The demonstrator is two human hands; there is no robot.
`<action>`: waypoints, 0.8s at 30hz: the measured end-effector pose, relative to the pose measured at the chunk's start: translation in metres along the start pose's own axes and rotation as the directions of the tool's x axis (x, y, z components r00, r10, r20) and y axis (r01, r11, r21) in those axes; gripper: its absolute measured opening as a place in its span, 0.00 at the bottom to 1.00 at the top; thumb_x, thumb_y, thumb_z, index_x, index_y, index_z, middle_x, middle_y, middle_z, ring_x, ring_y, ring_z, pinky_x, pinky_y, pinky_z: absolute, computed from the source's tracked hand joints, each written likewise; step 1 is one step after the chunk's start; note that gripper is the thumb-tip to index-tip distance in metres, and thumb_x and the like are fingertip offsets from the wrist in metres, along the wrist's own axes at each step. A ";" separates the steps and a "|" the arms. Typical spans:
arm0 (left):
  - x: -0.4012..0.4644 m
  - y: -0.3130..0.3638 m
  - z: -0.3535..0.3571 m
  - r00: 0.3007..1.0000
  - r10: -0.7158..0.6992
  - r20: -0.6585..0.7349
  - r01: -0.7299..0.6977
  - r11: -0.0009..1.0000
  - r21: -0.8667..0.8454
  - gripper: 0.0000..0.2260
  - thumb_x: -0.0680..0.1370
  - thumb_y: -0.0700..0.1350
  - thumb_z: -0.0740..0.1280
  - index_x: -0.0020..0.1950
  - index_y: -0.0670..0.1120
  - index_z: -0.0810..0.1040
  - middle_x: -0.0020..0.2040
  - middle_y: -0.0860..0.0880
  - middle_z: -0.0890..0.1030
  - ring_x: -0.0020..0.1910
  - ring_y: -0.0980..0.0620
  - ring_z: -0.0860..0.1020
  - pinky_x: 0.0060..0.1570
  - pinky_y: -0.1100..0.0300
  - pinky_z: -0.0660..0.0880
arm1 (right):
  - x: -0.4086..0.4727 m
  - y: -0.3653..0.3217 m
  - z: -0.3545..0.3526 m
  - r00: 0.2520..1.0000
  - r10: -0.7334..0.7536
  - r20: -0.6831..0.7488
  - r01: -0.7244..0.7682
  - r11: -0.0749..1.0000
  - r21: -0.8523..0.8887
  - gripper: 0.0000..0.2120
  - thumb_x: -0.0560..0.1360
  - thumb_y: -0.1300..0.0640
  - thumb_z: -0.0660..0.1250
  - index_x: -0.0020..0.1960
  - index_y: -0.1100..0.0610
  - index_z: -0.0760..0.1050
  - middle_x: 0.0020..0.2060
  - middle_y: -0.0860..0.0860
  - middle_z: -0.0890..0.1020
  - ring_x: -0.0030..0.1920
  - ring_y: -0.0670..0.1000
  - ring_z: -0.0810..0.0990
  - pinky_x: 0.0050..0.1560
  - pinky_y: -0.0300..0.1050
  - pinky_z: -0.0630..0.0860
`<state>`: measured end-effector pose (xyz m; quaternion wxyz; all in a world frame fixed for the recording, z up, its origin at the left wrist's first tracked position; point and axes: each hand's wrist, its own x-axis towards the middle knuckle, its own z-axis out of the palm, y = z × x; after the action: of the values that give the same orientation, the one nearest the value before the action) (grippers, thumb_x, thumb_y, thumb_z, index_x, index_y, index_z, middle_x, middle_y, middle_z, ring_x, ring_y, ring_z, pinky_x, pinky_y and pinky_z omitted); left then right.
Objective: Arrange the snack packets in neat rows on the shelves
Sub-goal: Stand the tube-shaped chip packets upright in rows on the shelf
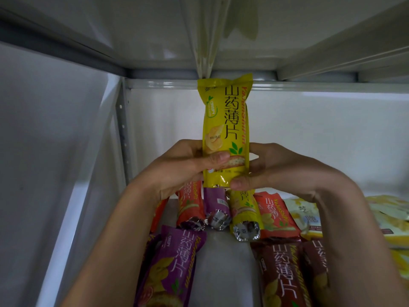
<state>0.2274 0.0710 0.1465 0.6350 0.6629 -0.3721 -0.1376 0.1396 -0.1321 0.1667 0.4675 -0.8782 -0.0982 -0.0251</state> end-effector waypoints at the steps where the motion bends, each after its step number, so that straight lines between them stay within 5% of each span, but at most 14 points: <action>1: 0.000 0.000 0.000 1.000 0.004 -0.004 -0.004 1.000 0.008 0.19 0.74 0.47 0.72 0.64 0.43 0.82 0.60 0.46 0.87 0.60 0.48 0.85 0.59 0.55 0.82 | 0.001 0.000 0.000 1.000 0.003 -0.001 -0.003 1.000 -0.007 0.32 0.70 0.63 0.79 0.71 0.49 0.75 0.54 0.52 0.88 0.56 0.52 0.87 0.65 0.52 0.80; 7: -0.003 0.000 -0.004 0.997 0.006 0.082 -0.008 1.000 0.027 0.23 0.72 0.45 0.74 0.67 0.43 0.80 0.63 0.47 0.86 0.63 0.48 0.84 0.62 0.54 0.81 | 0.001 0.004 -0.003 1.000 -0.001 -0.001 0.001 1.000 -0.011 0.33 0.71 0.66 0.78 0.72 0.50 0.74 0.54 0.54 0.88 0.57 0.54 0.87 0.66 0.54 0.80; 12: -0.003 -0.002 -0.011 0.994 0.031 0.105 -0.045 0.990 0.132 0.23 0.72 0.40 0.78 0.67 0.43 0.81 0.63 0.44 0.85 0.64 0.46 0.83 0.66 0.50 0.79 | -0.002 0.003 -0.007 0.997 -0.044 -0.070 0.053 0.989 0.137 0.27 0.72 0.50 0.74 0.70 0.51 0.78 0.58 0.49 0.87 0.60 0.50 0.86 0.68 0.51 0.77; 16: -0.004 0.000 -0.008 0.984 0.030 0.174 -0.064 0.980 0.190 0.24 0.74 0.40 0.75 0.69 0.42 0.80 0.65 0.44 0.84 0.67 0.46 0.82 0.70 0.46 0.76 | -0.003 0.006 -0.012 0.989 -0.079 -0.128 0.103 0.975 0.196 0.23 0.72 0.55 0.73 0.66 0.57 0.81 0.58 0.51 0.87 0.60 0.52 0.86 0.66 0.52 0.79; 20: -0.005 0.003 -0.004 0.986 0.006 0.164 -0.019 0.997 0.074 0.22 0.78 0.49 0.71 0.70 0.42 0.79 0.65 0.43 0.84 0.65 0.43 0.83 0.67 0.47 0.78 | -0.005 0.006 -0.013 0.979 -0.121 -0.165 0.154 0.968 0.199 0.19 0.73 0.61 0.73 0.63 0.58 0.82 0.55 0.51 0.88 0.56 0.51 0.87 0.57 0.43 0.84; 24: -0.004 0.004 -0.002 0.996 -0.006 0.087 0.002 0.998 0.057 0.21 0.78 0.49 0.67 0.68 0.40 0.80 0.61 0.41 0.86 0.61 0.42 0.85 0.62 0.48 0.81 | -0.006 0.004 -0.013 0.978 -0.140 -0.157 0.172 0.963 0.207 0.22 0.69 0.56 0.74 0.63 0.56 0.83 0.56 0.49 0.88 0.58 0.50 0.86 0.61 0.48 0.83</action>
<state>0.2246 0.0757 0.1498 0.5987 0.6749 -0.4018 -0.1569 0.1351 -0.1459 0.1696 0.5641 -0.8066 -0.1361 -0.1128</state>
